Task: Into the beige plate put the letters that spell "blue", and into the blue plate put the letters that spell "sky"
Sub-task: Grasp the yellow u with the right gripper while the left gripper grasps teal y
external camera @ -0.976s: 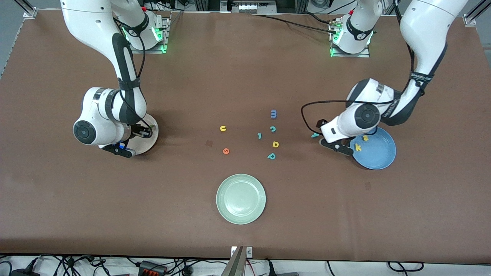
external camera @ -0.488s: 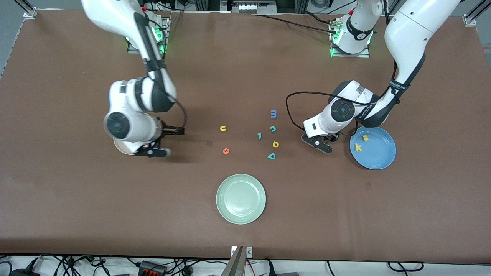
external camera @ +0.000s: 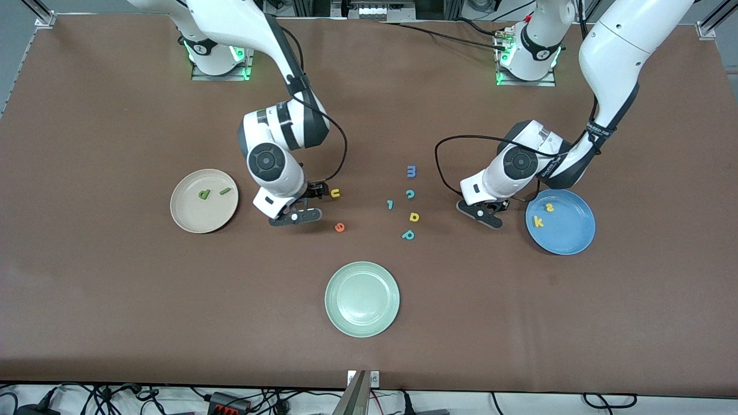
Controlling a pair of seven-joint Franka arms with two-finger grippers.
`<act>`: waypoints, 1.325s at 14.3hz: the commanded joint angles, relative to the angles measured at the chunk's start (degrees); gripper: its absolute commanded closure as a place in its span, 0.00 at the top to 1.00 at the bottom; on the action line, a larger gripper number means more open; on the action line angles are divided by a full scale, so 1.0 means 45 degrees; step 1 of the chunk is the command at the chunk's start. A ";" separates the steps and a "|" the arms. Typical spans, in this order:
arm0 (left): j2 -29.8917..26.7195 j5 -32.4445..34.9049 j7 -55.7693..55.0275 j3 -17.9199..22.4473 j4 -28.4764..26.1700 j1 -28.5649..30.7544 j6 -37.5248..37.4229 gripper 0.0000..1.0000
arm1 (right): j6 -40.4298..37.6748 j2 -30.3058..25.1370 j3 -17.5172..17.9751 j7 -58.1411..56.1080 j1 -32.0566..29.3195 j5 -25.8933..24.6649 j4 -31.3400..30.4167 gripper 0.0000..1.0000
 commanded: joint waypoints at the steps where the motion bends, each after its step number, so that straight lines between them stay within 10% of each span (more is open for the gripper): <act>1: -0.0061 0.0284 -0.0152 -0.0034 -0.0194 0.0037 0.0187 0.07 | 0.0887 0.0524 -0.0097 -0.0190 0.0656 0.0192 0.0133 0.87; 15: -0.1506 0.0304 0.1680 0.0044 0.2012 0.2649 -0.4052 0.04 | 0.1223 0.1384 0.0314 0.1687 0.1479 0.0094 0.0738 0.70; 19: -0.0843 0.1920 0.1958 0.0064 0.2090 0.3707 -0.3935 0.20 | 0.1262 0.1541 0.0314 0.1745 0.1498 0.0133 0.0758 0.64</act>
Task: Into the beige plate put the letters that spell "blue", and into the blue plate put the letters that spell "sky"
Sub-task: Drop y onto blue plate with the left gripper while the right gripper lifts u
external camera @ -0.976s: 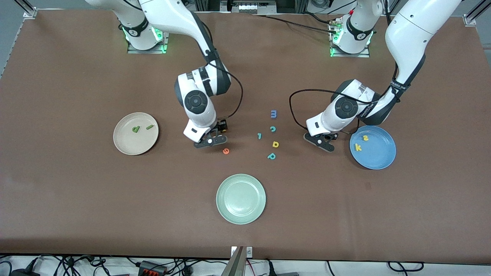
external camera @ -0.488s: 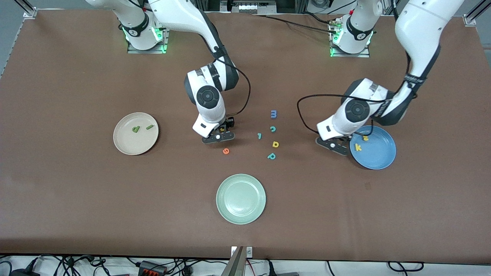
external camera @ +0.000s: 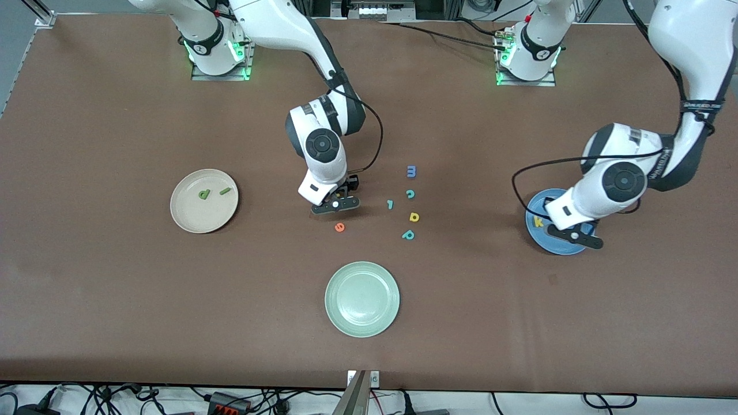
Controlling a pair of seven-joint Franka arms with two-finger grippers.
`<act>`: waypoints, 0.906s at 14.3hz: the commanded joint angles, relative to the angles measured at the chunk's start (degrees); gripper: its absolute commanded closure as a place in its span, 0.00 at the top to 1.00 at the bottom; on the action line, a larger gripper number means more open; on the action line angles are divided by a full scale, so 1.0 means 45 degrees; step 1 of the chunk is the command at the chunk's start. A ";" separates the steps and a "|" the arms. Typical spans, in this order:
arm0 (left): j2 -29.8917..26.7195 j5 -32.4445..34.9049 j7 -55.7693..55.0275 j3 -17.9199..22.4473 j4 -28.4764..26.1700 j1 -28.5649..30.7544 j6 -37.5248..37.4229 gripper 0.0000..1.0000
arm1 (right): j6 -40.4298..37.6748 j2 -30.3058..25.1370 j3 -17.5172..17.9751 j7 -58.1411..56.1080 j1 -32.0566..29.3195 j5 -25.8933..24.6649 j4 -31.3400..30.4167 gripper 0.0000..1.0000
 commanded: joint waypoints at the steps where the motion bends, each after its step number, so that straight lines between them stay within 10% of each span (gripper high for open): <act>1: 0.0675 0.1092 -0.0020 -0.0145 0.0248 0.0240 -0.0025 0.43 | 0.0025 0.0196 -0.0005 0.0159 -0.0014 0.0126 0.0261 0.63; 2: 0.0792 0.1153 -0.0040 -0.0145 0.0461 0.0240 0.0053 0.99 | 0.0025 0.0196 -0.0005 0.0179 -0.0014 0.0145 0.0261 0.57; 13: 0.0422 0.0880 -0.0021 -0.1627 0.2781 0.0162 -0.2927 1.00 | 0.0005 0.0138 -0.0005 0.0159 -0.0034 0.0165 0.0261 0.19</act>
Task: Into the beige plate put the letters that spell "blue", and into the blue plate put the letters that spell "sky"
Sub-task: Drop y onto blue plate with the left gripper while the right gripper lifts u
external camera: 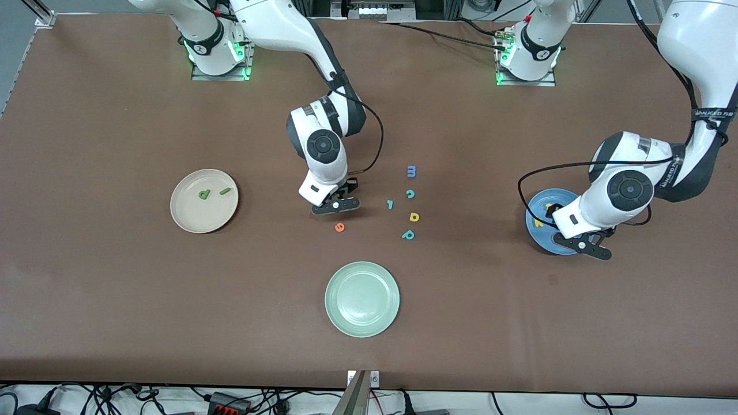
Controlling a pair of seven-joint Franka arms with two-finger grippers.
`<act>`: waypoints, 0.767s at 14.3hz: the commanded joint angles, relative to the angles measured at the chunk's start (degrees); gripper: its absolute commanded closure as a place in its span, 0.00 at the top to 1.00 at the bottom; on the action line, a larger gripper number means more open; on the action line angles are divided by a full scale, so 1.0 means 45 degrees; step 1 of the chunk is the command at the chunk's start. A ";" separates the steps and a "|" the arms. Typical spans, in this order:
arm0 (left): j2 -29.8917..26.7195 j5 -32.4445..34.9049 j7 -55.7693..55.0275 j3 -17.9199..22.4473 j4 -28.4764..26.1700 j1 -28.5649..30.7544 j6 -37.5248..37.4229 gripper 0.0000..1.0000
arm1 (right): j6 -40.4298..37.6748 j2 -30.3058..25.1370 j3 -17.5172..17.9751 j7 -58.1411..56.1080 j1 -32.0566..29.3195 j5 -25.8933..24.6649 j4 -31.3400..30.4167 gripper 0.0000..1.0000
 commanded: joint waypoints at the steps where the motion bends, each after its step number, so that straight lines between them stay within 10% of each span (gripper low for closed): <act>1: -0.0175 -0.0271 0.0007 -0.0718 0.1676 -0.0041 -0.2153 1.00 | -0.0027 0.0004 -0.0021 -0.0097 -0.0068 0.0161 0.0173 0.18; 11: -0.0719 -0.2773 -0.0614 -0.1425 0.7326 -0.0489 -0.7787 1.00 | -0.2248 -0.1344 -0.2829 -0.1302 -0.0185 0.0083 -0.0431 0.18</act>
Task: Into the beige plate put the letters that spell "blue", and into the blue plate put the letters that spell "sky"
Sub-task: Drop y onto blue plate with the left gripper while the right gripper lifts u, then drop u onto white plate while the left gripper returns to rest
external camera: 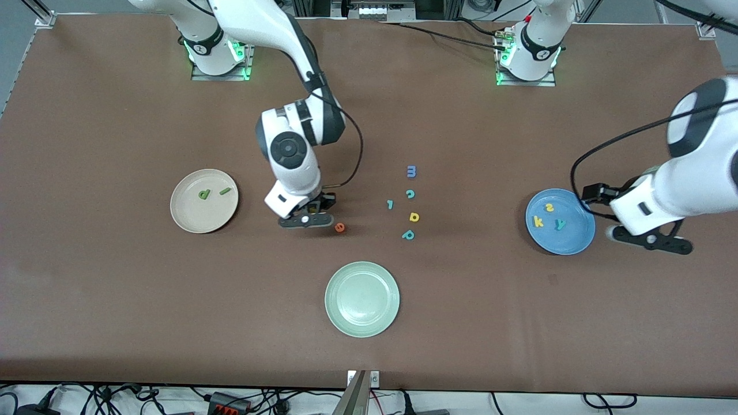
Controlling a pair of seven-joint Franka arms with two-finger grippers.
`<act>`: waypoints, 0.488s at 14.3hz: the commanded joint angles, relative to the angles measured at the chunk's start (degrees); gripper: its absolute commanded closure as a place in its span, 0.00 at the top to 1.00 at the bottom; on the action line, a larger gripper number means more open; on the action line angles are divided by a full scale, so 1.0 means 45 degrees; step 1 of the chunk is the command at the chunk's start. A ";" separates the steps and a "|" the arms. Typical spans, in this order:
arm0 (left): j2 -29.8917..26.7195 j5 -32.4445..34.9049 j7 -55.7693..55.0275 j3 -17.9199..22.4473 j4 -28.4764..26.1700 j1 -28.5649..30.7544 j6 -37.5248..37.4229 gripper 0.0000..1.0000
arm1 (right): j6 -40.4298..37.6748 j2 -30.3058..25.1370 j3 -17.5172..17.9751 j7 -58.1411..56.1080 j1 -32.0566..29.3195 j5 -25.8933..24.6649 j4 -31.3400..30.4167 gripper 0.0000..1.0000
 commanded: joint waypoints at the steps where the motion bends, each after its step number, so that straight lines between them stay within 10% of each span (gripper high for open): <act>1: -0.0757 -0.0785 -0.0891 0.1149 0.0771 -0.0889 -0.0219 1.00 | -0.1176 -0.0472 -0.1071 -0.1640 -0.0078 0.0087 -0.0898 0.18; 4: -0.2104 -0.4683 -0.0974 0.5853 0.0305 -0.3194 0.0833 1.00 | -0.1882 -0.0570 -0.2225 -0.3167 0.0057 0.0087 -0.2088 0.18; 7: -0.4308 -0.5322 -0.0934 0.9021 -0.2168 -0.5612 0.2472 1.00 | -0.1941 -0.0570 -0.3105 -0.4745 0.0059 0.0087 -0.3008 0.18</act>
